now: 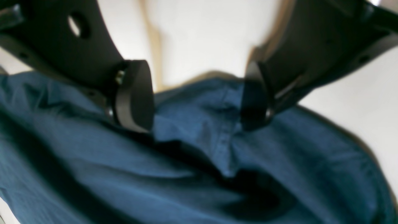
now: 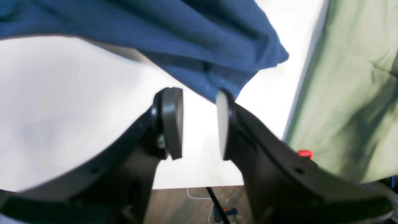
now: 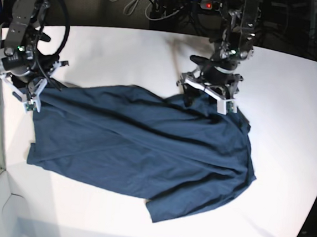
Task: Layout the t-shirt on the table in an organized manner, then fold the t-shirt properly
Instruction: 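Release the fabric with the left gripper and raise it, then grasp the shirt edge with both grippers and stretch it apart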
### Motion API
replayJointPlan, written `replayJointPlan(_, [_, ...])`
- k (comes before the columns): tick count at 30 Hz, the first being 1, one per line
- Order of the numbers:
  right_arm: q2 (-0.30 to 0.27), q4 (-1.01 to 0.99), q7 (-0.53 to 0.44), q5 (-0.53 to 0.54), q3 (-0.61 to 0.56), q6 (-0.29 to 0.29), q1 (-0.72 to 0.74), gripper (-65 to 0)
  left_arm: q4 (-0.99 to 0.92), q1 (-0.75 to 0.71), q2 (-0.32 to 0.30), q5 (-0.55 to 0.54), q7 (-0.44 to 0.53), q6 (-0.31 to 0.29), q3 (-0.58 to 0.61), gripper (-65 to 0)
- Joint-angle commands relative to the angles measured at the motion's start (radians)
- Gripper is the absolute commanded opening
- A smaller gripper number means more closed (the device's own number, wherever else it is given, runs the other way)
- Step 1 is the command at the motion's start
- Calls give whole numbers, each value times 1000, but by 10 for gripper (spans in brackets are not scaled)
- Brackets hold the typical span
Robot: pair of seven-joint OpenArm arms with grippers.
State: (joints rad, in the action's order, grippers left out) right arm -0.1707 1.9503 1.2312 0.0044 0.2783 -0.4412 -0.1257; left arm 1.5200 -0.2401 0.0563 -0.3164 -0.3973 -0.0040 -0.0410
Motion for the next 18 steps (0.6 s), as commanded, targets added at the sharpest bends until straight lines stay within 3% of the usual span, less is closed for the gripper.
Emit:
replayJointPlan(1, [-8,14,-11,-4,2,2,11,-457,-6,2,4,-3,-25,2,3,-262])
replayJointPlan(3, [-10,13,-11,-4,2,2,11,-457,-11,2,3,-3,-27,0,3,-371])
replayJointPlan(6, [-13,13,-11,-4,2,2,13,-457,-5,2,1,-3,-32,0,3,-614])
replayJointPlan(7, [-13,13,-11,-4,2,2,13,-457,-5,2,1,-3,-32,0,-1,-650])
replayJointPlan(10, [-13,11,-11,-4,0,2,18,-457,23,0,0,-3,-32,2,-6,-622])
replayJointPlan(12, [-11,10,-12,-4,0,2,21,-457,73,-9,-13,-3,-32,3,-6,-650])
replayJointPlan(18, [-5,-5,-14,-2,-52,2,48,-457,235,-37,-65,-3,-33,6,-6,-647])
